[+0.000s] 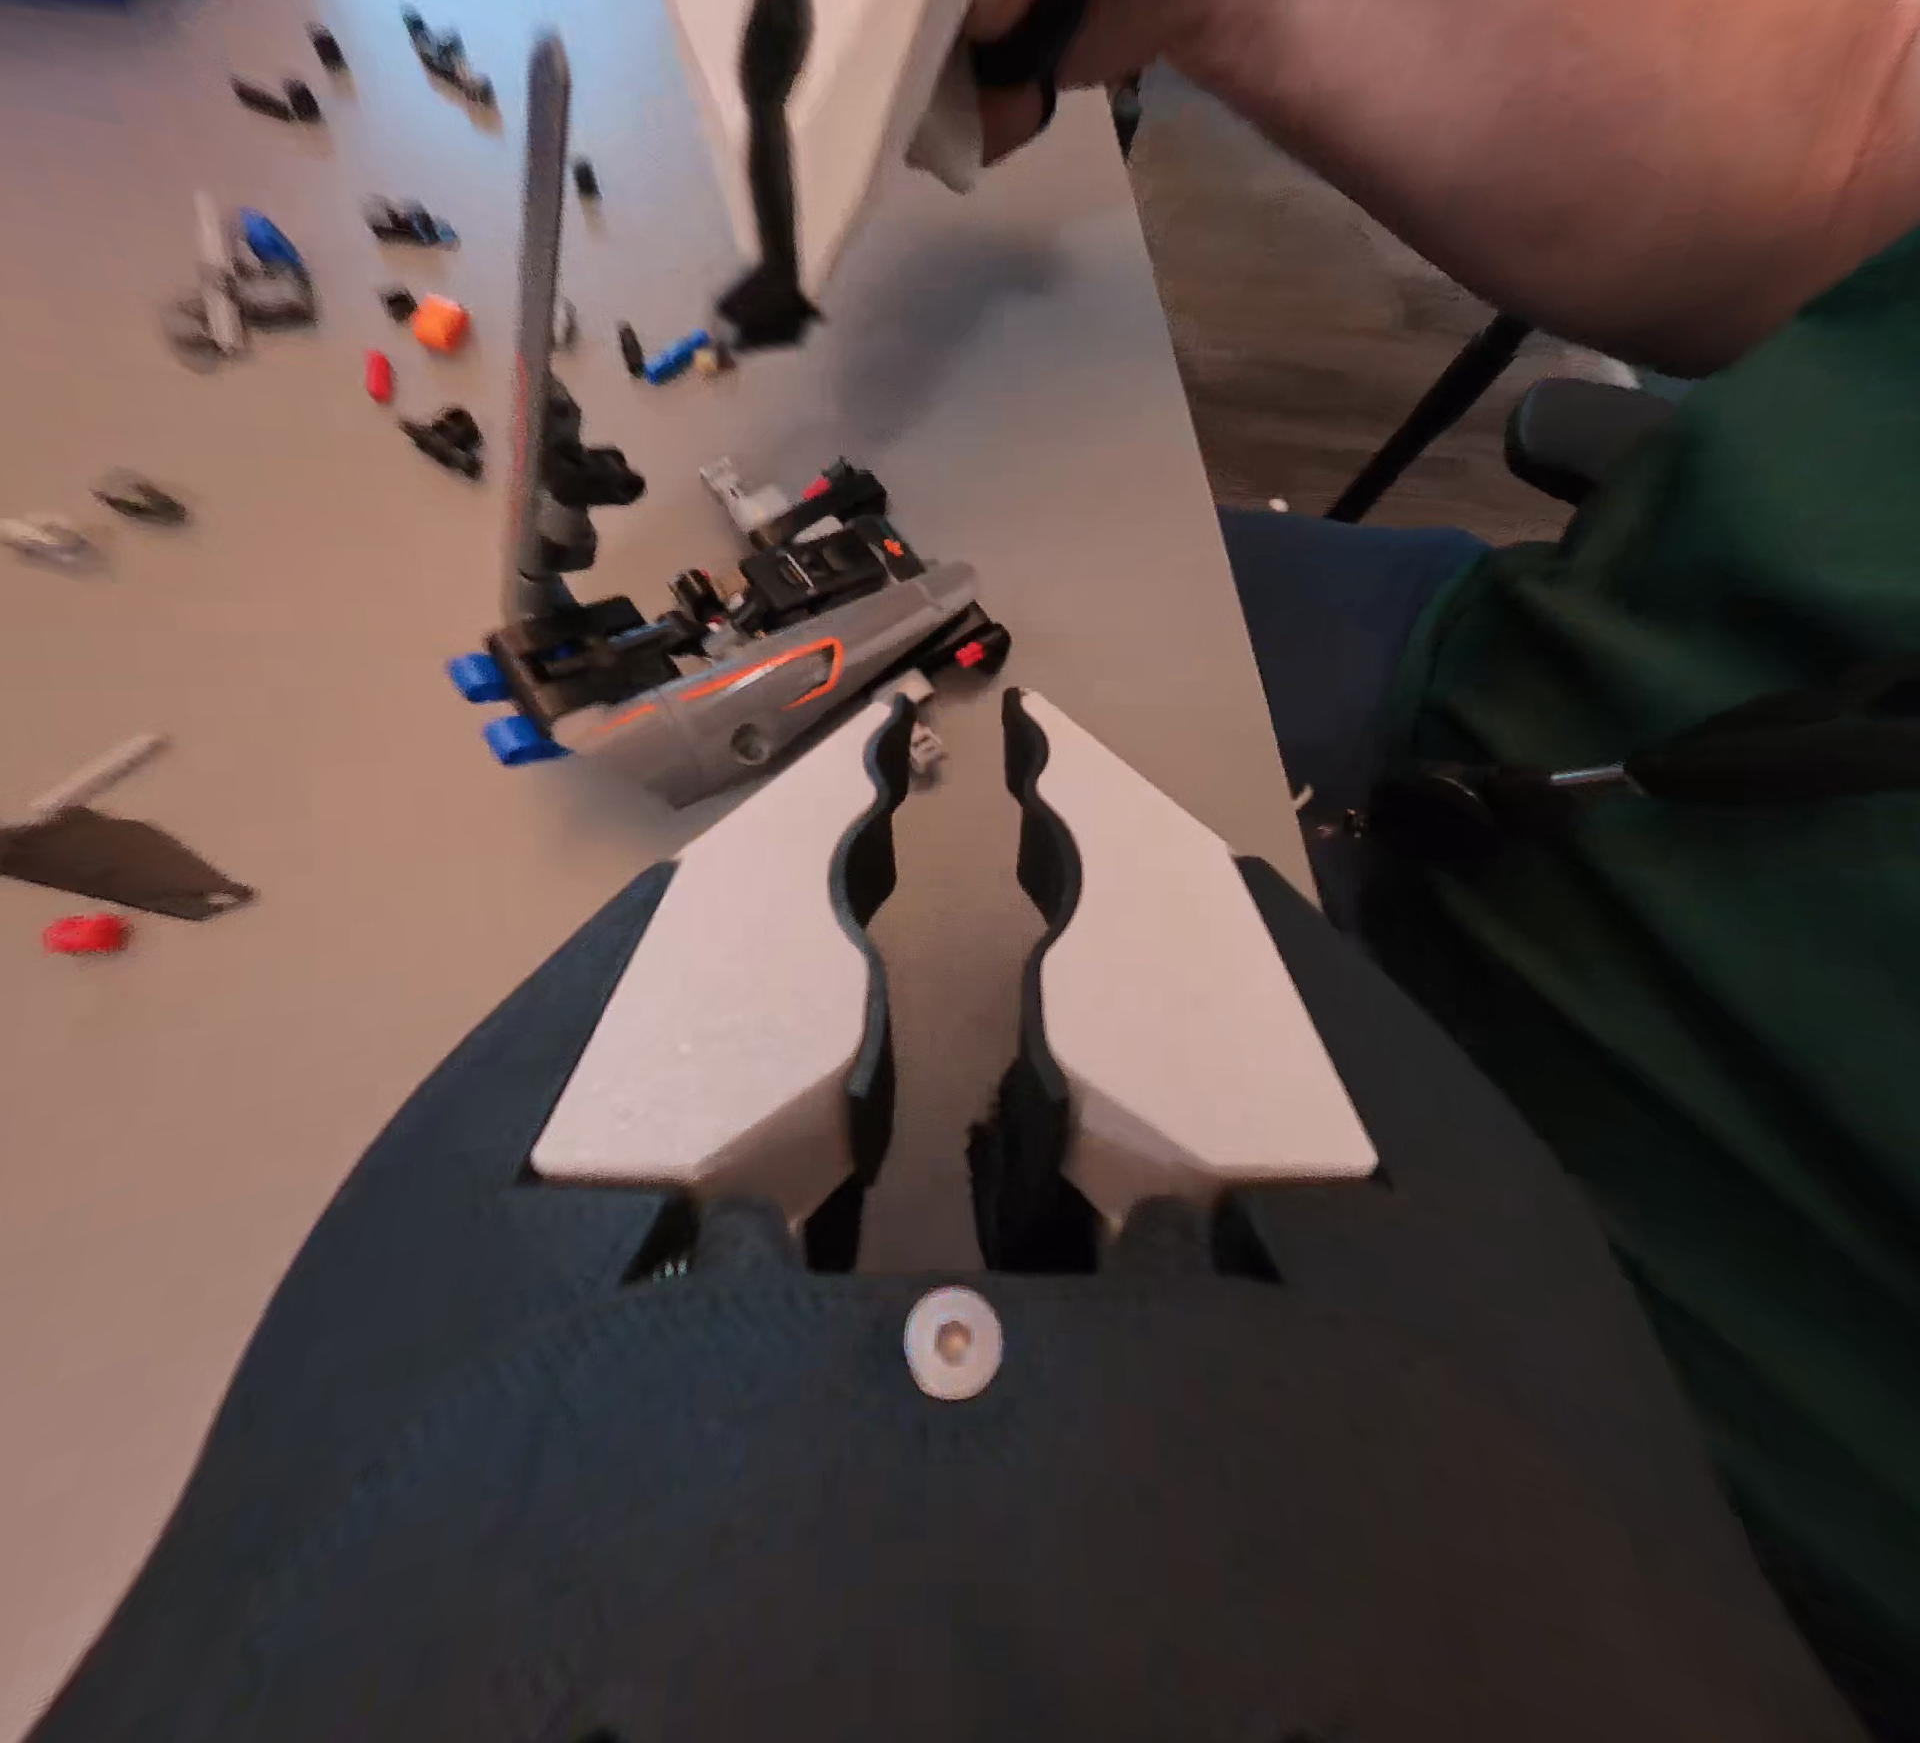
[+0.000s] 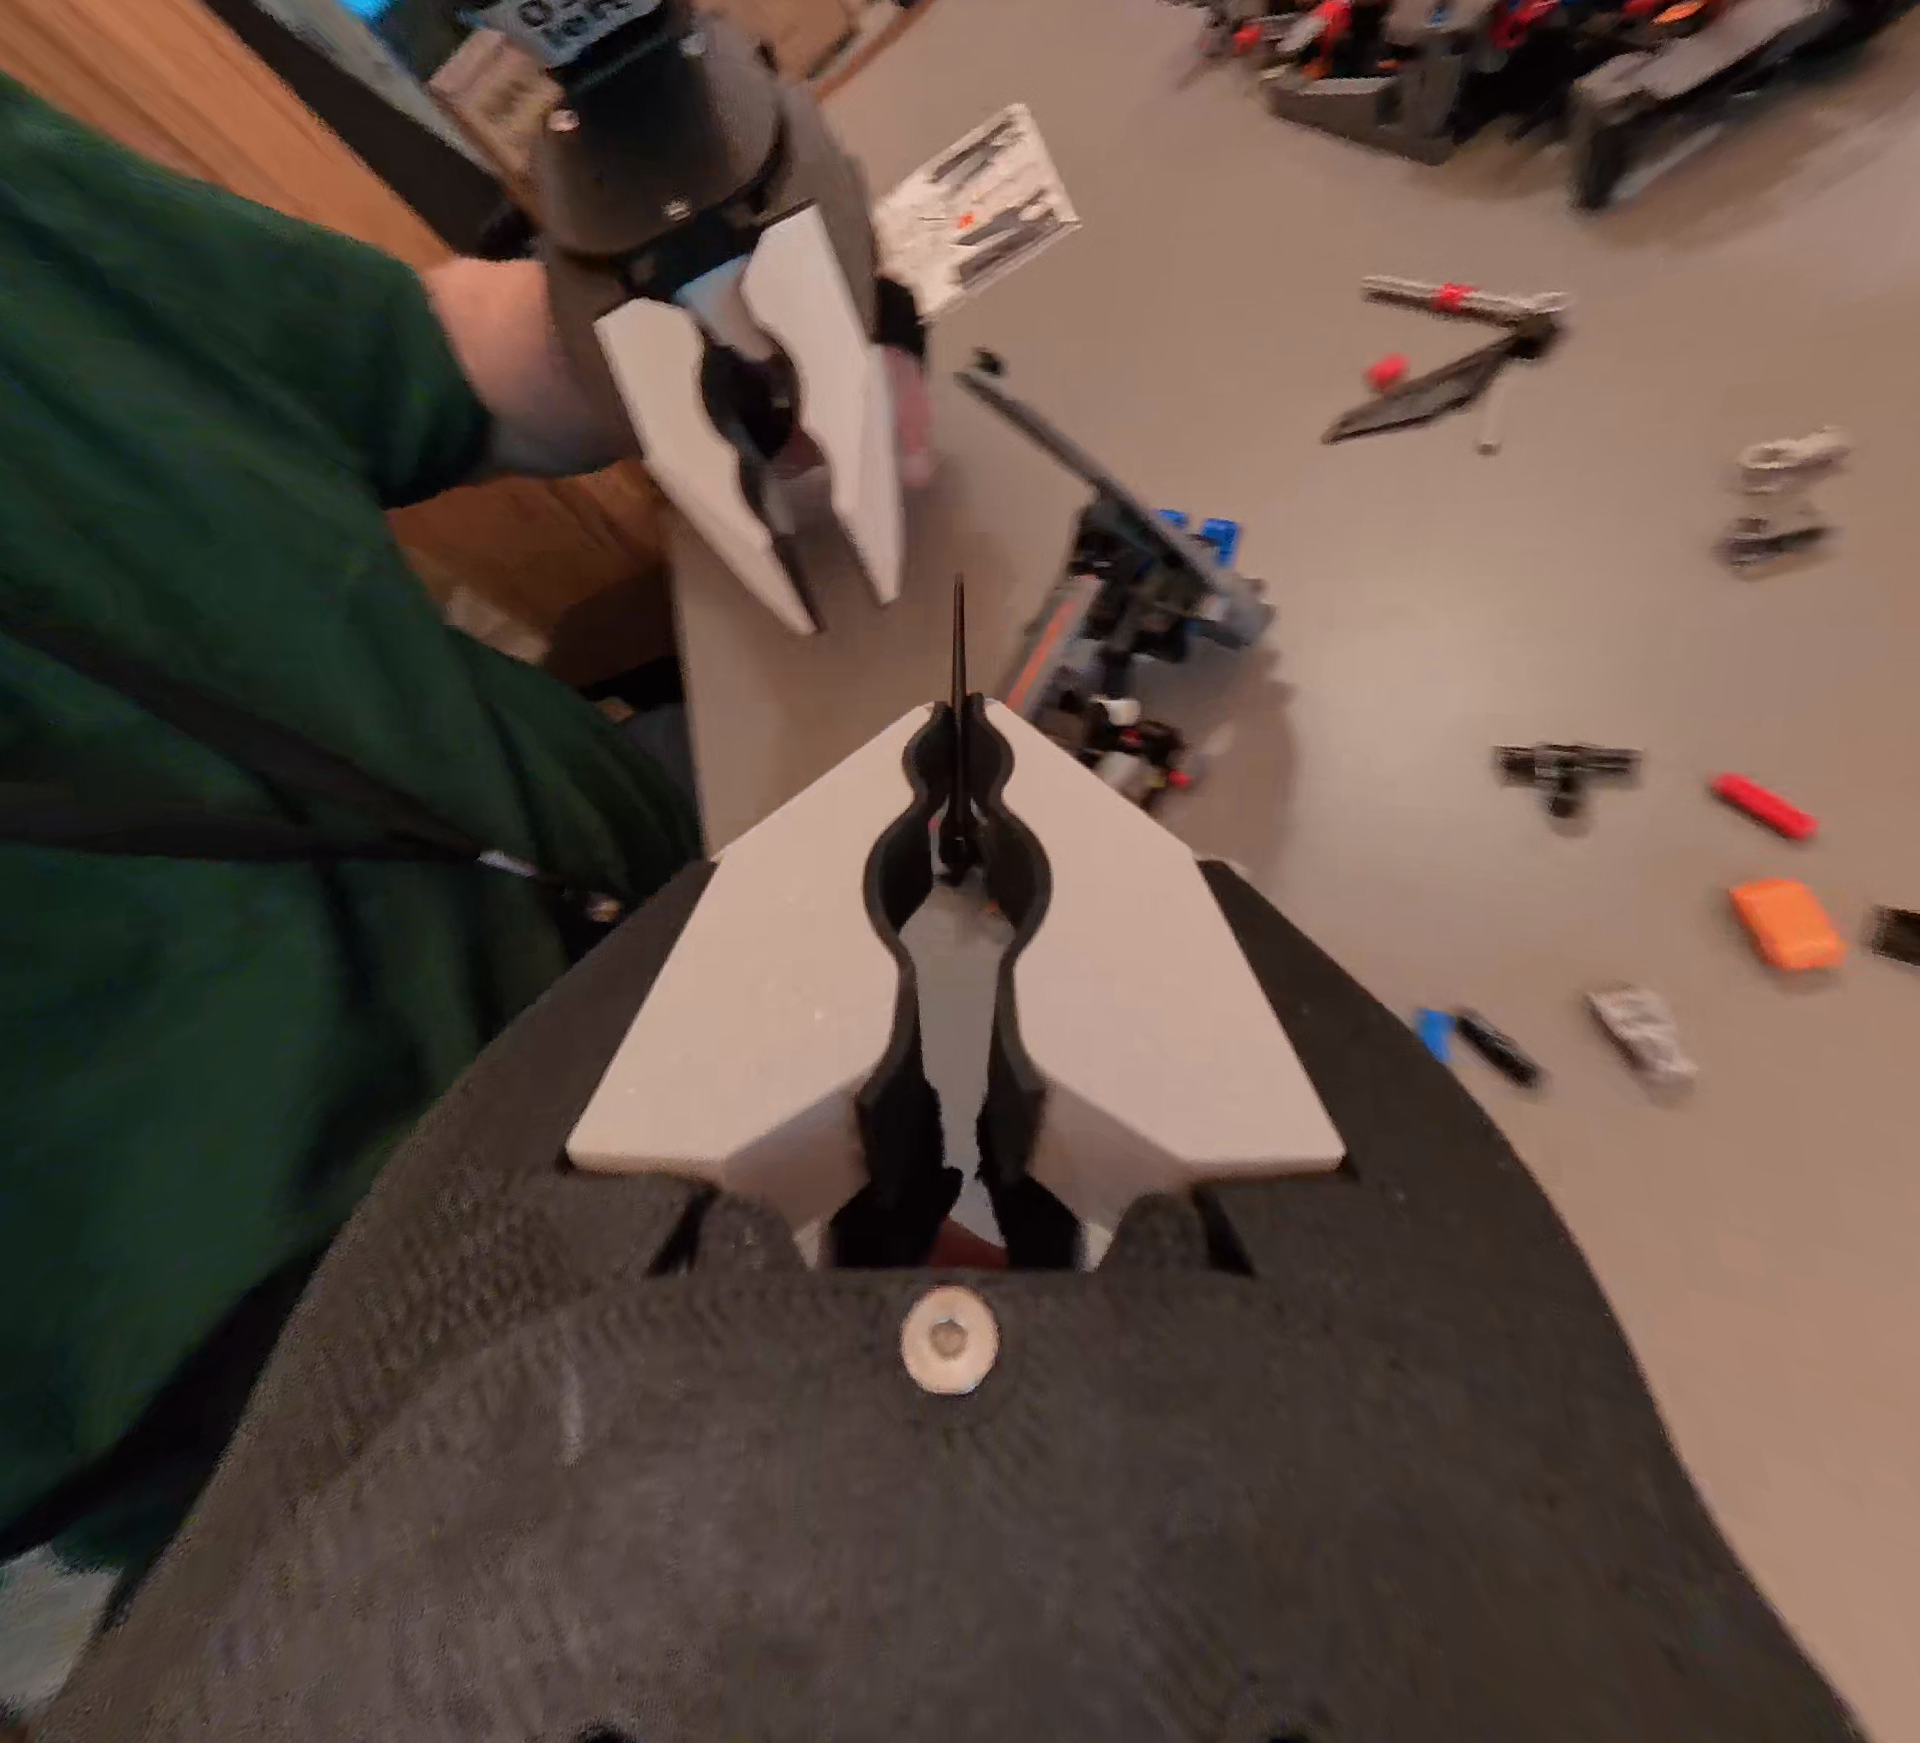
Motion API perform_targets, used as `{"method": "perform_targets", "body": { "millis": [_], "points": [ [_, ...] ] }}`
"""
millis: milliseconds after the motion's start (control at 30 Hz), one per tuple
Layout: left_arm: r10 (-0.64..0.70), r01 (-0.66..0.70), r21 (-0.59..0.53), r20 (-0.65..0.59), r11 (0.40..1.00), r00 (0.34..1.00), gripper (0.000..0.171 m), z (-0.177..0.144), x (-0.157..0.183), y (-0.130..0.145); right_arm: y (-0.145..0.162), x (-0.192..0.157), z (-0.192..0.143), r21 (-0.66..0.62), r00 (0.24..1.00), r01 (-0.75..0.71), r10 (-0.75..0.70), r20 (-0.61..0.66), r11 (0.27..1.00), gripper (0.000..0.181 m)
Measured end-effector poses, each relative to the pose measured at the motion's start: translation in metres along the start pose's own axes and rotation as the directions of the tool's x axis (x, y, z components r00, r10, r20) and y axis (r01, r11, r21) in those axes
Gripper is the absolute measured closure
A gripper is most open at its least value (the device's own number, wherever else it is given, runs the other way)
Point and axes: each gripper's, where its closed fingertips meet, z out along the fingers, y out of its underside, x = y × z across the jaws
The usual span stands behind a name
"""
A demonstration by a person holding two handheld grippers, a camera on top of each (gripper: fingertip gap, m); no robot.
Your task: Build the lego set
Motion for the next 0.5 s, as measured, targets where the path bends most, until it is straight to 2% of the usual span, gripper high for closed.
{"method": "perform_targets", "body": {
  "millis": [100, 167, 233, 333, 400, 500],
  "points": [
    [0.153, -0.161, 0.068, 0.109, 0.985, 0.982, 0.154, -0.015, -0.006, -0.025, -0.004, -0.026, 0.01, 0.025, 0.989, -0.028, 0.024, 0.146, 0.999, 0.181],
    [0.324, -0.341, 0.065, 0.191, 0.938, 0.927, 0.148, -0.02, -0.006, -0.042, -0.006, -0.039, 0.02, 0.015, 0.976, -0.043, 0.039, 0.212, 0.999, 0.181],
    [0.513, -0.533, 0.015, 0.248, 0.846, 0.822, 0.141, -0.023, 0.0, -0.053, -0.012, -0.047, 0.027, 0.026, 0.959, -0.071, 0.061, 0.278, 0.997, 0.181],
    [0.741, -0.742, -0.13, 0.282, 0.658, 0.609, 0.138, -0.02, 0.005, -0.057, -0.015, -0.054, 0.03, 0.02, 0.929, -0.108, 0.094, 0.358, 0.994, 0.181],
    [0.837, -0.822, -0.197, 0.261, 0.535, 0.482, 0.149, -0.016, 0.01, -0.053, -0.016, -0.054, 0.03, 0.024, 0.921, -0.123, 0.105, 0.374, 0.992, 0.181],
    [0.885, -0.859, -0.258, 0.281, 0.443, 0.372, 0.159, -0.014, 0.01, -0.053, -0.014, -0.056, 0.031, 0.019, 0.902, -0.154, 0.133, 0.411, 0.988, 0.181]
  ]
}}
